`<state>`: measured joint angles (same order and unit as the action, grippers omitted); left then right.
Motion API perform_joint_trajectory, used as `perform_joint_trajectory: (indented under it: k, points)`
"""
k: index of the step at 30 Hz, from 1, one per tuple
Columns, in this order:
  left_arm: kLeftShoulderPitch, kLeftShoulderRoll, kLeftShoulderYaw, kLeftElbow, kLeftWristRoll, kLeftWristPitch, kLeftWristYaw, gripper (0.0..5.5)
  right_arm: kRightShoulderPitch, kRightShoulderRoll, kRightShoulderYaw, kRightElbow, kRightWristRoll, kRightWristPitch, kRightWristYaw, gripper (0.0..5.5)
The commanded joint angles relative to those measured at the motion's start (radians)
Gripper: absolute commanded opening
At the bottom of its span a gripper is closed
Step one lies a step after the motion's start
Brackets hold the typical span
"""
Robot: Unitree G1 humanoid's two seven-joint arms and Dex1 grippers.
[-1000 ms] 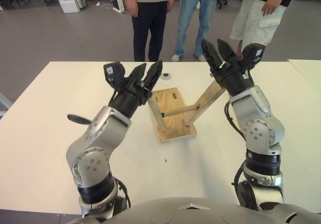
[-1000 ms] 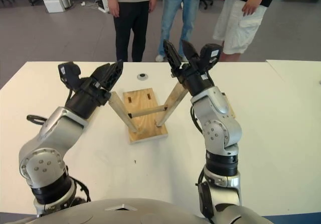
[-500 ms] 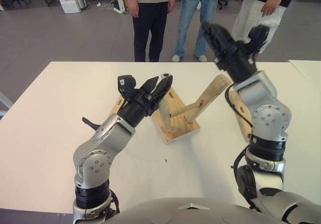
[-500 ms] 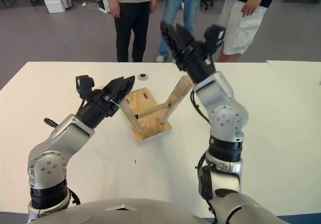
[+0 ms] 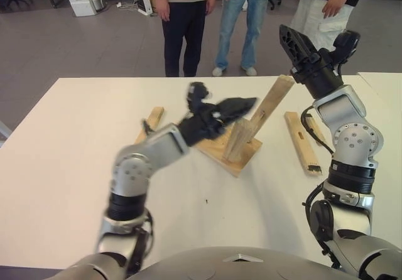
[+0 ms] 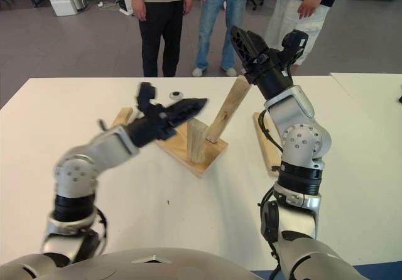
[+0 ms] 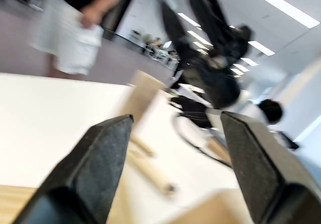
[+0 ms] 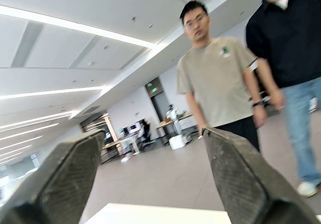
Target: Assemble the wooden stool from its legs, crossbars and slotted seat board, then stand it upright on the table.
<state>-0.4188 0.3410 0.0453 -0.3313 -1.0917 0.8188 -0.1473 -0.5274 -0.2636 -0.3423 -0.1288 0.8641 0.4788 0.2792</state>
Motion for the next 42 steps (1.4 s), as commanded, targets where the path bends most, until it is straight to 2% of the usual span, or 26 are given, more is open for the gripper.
perform_joint_trajectory:
  k: [1,2,4,6,8,13,18,24,28,30,32,34,37,40,42]
  points:
    - [-0.076,0.251,-0.068,0.307,0.457,-0.275,-0.138,3.21,0.082,-0.024,-0.059,0.124,-0.266,-0.294,-0.069,3.63]
    - [-0.078,0.284,-0.134,0.422,0.581,-0.369,-0.18,3.21,0.147,-0.054,-0.024,0.176,-0.383,-0.373,-0.068,3.63]
    - [-0.095,0.301,-0.245,0.67,0.773,-0.554,-0.26,3.21,0.306,-0.135,0.139,0.25,-0.605,-0.468,0.004,3.63]
    - [-0.146,0.291,-0.346,0.936,0.944,-0.746,-0.339,3.21,0.44,-0.19,0.313,0.256,-0.725,-0.451,0.123,3.63]
    - [-0.205,0.259,-0.4,1.144,1.054,-0.893,-0.37,3.21,0.506,-0.212,0.392,0.241,-0.778,-0.417,0.178,3.63]
    - [-0.335,0.153,-0.456,1.444,1.226,-1.158,-0.365,3.21,0.548,-0.225,0.415,0.255,-0.82,-0.392,0.21,3.63]
    - [-0.386,0.056,-0.474,1.564,1.335,-1.287,-0.323,3.21,0.544,-0.22,0.419,0.339,-0.839,-0.43,0.228,3.63]
    - [-0.326,0.069,-0.495,1.566,1.405,-1.427,-0.406,3.21,0.451,-0.157,0.466,0.452,-0.839,-0.489,0.271,3.63]
    - [-0.172,0.168,-0.422,1.414,1.219,-1.544,-0.753,3.21,0.303,-0.134,0.466,0.658,-0.856,-0.579,0.293,3.63]
    - [-0.027,0.217,-0.36,1.153,0.996,-1.375,-0.953,3.21,0.22,-0.13,0.466,0.756,-0.865,-0.617,0.303,3.63]
    - [0.124,0.275,-0.344,0.859,0.844,-1.175,-1.048,3.21,0.136,-0.123,0.46,0.853,-0.871,-0.65,0.295,3.63]
    - [0.204,0.309,-0.333,0.711,0.826,-1.086,-1.049,3.21,0.072,-0.127,0.451,0.919,-0.877,-0.674,0.285,3.63]
    - [0.208,0.357,-0.284,0.614,0.812,-0.967,-1.052,3.21,-0.002,-0.172,0.407,0.955,-0.862,-0.708,0.296,3.63]
    - [0.084,0.369,-0.208,0.63,0.829,-0.937,-1.004,3.21,-0.03,-0.232,0.379,0.917,-0.847,-0.713,0.349,3.63]
    - [-0.055,0.348,-0.21,0.769,0.949,-1.017,-0.904,3.21,0.04,-0.283,0.395,0.804,-0.858,-0.685,0.417,3.63]
